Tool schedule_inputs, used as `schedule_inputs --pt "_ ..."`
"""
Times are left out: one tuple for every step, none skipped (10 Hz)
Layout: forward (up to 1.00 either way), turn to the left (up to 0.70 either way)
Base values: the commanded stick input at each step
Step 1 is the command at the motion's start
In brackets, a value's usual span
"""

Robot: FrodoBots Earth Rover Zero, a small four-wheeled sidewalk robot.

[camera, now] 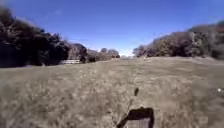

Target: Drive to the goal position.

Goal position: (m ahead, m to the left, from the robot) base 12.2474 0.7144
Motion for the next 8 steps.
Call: schedule_inputs --pt "1.0 0.0" --pt "1.0 0.0" --pt "1.0 0.0" --pt "1.0 0.0" --pt "1.0 0.0" --pt "1.0 0.0" --pt "1.0 0.0" --pt "1.0 0.0"
